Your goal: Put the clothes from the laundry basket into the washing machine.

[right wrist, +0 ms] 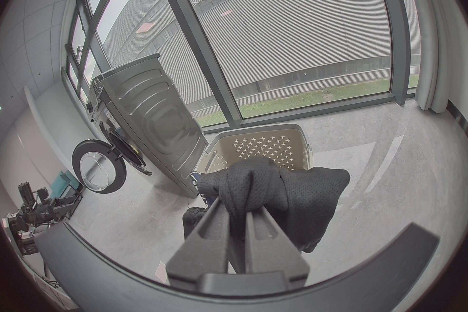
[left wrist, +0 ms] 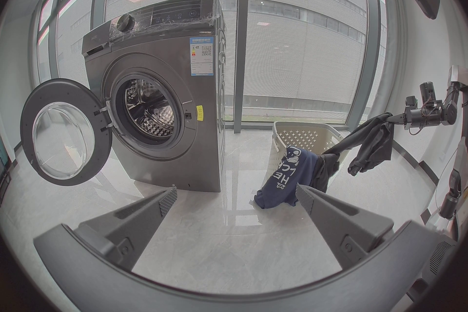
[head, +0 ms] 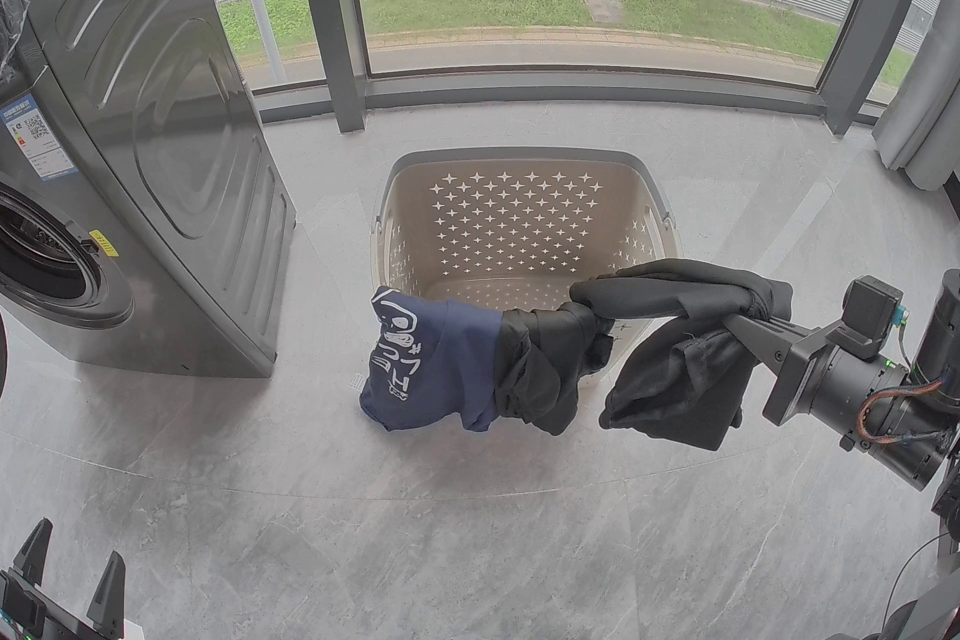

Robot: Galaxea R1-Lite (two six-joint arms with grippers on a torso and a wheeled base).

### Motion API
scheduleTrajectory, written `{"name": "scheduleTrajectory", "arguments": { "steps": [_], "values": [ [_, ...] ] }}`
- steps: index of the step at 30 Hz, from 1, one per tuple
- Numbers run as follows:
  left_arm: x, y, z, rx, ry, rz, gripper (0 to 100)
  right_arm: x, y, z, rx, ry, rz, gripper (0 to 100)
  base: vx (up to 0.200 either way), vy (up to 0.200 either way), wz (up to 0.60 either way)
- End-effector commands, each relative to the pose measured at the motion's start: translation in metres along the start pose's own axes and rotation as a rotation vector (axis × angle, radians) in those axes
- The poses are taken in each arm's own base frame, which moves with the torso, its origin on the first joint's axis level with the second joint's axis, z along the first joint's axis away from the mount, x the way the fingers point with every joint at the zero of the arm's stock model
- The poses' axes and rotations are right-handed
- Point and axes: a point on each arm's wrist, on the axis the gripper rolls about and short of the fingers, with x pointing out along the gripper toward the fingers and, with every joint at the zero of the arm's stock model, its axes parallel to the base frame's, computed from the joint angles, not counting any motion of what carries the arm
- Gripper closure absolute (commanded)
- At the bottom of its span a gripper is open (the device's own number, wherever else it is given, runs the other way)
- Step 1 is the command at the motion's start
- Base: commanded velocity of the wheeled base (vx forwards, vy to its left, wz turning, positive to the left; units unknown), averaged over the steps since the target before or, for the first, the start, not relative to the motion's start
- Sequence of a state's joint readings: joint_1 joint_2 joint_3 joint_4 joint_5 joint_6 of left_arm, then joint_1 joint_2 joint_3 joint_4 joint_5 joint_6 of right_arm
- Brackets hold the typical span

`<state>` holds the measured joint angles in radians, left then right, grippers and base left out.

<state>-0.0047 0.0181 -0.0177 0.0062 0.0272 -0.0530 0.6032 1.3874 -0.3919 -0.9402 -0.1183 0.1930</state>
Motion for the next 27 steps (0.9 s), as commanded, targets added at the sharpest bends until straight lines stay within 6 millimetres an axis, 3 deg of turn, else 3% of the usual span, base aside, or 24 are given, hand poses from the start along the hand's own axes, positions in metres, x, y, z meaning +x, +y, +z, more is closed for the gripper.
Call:
{"name": "scheduleTrajectory", "arguments": {
  "steps": [1, 27],
  "values": [
    [0.0004, 0.0002, -0.0042, -0.001, 0.006, 0.001, 0, 0.0006, 0.0000, -0.0019, -0.001, 0.008, 0.000, 100, 0.000, 0.200, 0.00],
    [0.0004, 0.0003, -0.0044, -0.001, 0.007, 0.002, 0, -0.0003, 0.0026, -0.0041, -0.002, 0.016, 0.012, 100, 0.000, 0.200, 0.00]
  ]
}}
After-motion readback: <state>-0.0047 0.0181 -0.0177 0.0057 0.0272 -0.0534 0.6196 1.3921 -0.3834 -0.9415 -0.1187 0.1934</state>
